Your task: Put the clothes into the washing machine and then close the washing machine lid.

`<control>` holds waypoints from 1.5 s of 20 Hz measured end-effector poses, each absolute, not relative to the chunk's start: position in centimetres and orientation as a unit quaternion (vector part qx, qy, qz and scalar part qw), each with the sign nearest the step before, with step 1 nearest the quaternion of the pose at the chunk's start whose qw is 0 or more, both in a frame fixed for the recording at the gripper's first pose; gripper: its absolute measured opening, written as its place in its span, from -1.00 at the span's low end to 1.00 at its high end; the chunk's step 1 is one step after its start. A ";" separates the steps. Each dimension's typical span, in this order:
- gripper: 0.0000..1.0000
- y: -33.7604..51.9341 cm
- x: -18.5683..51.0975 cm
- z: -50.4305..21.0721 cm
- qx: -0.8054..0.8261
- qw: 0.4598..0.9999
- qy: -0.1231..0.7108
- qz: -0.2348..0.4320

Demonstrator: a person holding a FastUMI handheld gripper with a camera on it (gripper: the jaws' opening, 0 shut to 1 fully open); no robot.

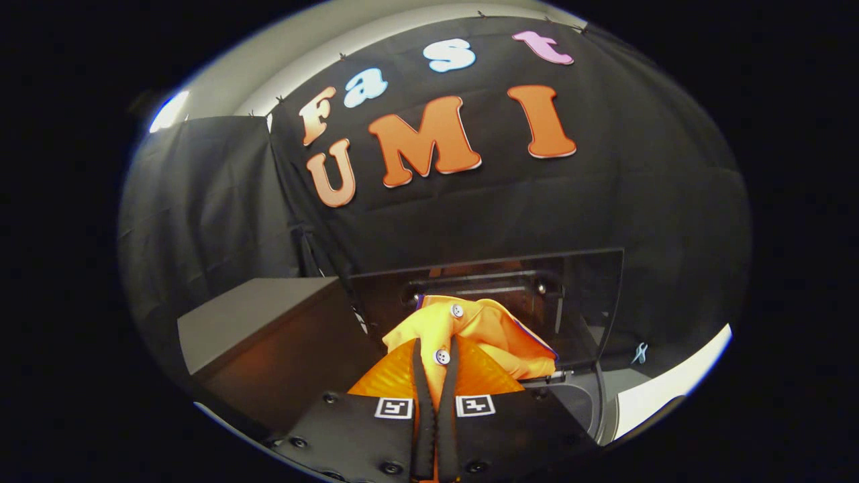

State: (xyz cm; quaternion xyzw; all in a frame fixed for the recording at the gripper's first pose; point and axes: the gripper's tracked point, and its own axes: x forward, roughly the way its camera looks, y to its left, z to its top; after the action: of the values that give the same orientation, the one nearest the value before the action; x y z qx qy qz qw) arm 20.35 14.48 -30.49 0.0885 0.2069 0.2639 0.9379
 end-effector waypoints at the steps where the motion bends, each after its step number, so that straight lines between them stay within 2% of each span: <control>1: -0.81 14.5 20.4 -32.4 0.088 0.935 0.222 0.261; 7: -0.80 15.9 20.5 -42.1 0.044 0.914 0.298 0.272; 13: -0.80 17.9 20.7 -48.3 0.025 0.892 0.359 0.275; 21: -0.80 17.5 18.0 -56.1 0.020 0.837 0.497 0.227; 30: -0.80 17.3 18.2 -58.1 0.014 0.809 0.560 0.179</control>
State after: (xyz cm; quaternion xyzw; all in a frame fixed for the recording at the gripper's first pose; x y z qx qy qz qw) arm 18.20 17.31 -58.14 0.0144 0.5596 0.1795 0.8090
